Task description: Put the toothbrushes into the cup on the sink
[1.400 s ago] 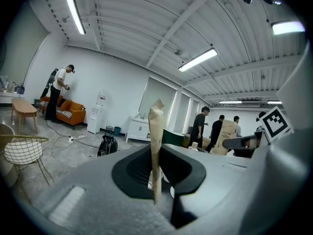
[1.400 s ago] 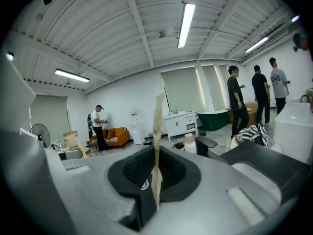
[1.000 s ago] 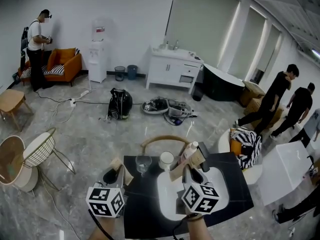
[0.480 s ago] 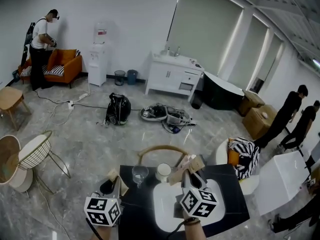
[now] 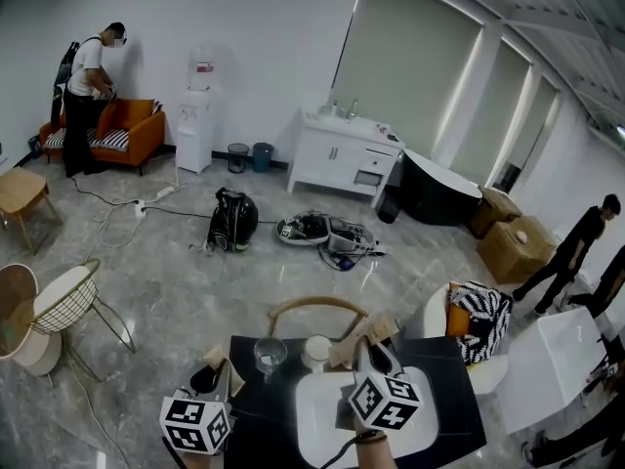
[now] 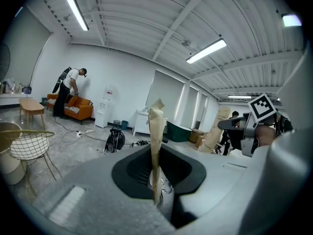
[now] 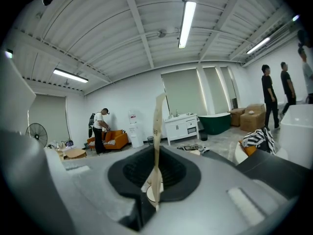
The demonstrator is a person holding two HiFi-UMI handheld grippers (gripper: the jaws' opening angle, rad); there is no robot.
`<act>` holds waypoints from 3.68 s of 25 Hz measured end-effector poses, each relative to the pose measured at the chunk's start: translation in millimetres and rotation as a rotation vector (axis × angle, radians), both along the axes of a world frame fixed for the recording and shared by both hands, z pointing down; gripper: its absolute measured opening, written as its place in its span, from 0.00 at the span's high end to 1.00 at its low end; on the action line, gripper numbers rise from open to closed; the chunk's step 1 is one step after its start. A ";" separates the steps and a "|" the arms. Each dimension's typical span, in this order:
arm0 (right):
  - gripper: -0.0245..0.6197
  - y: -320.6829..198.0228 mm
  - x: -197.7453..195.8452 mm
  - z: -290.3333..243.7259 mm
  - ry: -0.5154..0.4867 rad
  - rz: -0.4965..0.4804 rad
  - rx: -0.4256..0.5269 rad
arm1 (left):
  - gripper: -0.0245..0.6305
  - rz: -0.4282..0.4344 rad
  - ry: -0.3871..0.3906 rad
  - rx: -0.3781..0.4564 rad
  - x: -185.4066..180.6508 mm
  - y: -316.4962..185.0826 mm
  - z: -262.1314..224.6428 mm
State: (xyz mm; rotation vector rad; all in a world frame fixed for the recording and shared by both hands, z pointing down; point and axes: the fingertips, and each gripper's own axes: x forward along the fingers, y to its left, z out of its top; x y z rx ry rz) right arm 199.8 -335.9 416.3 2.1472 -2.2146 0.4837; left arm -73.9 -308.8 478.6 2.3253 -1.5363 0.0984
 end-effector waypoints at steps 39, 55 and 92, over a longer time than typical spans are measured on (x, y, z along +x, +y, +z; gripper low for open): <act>0.92 -60.4 -2.4 69.2 -0.034 -0.054 -0.032 | 0.90 -0.063 -0.044 -0.032 -13.5 -23.3 23.7; 0.92 -63.2 -6.2 99.6 -0.040 -0.079 -0.085 | 0.90 -0.090 -0.053 -0.056 -13.3 -22.1 35.6; 0.76 -51.6 -1.0 134.3 0.023 -0.014 -0.207 | 0.90 -0.092 -0.048 -0.078 -22.2 -11.9 42.4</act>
